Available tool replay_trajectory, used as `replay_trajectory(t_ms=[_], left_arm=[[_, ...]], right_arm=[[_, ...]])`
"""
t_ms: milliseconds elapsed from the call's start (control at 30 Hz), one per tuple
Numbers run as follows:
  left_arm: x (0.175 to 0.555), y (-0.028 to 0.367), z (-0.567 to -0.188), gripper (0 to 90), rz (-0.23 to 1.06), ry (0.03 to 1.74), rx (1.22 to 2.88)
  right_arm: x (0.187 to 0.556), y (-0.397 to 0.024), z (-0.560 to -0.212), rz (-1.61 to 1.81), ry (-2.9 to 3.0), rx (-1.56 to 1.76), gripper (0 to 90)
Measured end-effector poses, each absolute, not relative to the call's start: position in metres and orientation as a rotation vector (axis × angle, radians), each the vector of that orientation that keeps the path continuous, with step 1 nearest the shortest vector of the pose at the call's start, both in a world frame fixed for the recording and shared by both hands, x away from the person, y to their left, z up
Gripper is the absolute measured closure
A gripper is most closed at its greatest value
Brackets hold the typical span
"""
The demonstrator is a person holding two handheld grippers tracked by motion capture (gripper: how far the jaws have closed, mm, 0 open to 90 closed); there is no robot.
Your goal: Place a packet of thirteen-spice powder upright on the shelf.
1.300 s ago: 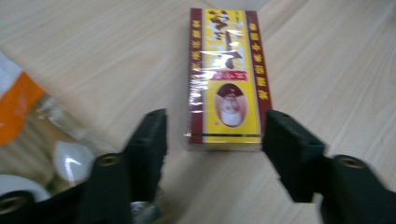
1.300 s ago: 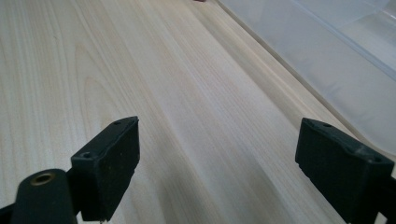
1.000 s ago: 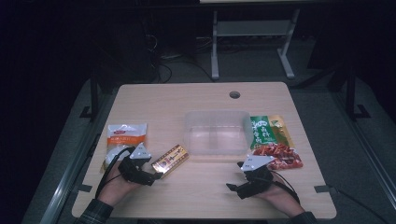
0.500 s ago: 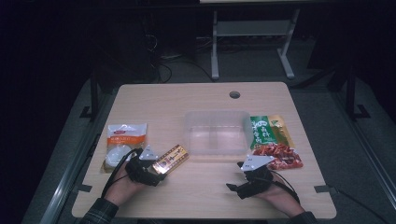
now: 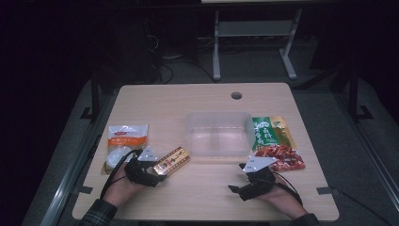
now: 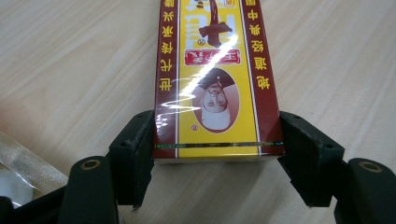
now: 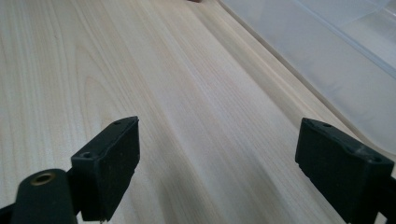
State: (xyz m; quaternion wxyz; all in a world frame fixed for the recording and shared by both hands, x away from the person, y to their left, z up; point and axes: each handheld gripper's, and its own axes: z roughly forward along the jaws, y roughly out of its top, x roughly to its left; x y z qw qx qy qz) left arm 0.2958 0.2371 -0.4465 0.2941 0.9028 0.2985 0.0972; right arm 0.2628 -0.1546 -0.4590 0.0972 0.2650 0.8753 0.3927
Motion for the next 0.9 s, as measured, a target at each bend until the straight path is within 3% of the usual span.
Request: replay_trajectory(t_ms=[400,900], left_arm=[[0.286,0.236,-0.437,32.5,0.165,0.605,2.432],[0.278,0.198,-0.430,32.4,0.030,0.285,2.424]], right_arm=[[0.263,-0.159,-0.458,1.172,2.577,0.805,13.6],[0.260,-0.167,-0.451,1.196,2.622,0.729,14.4]])
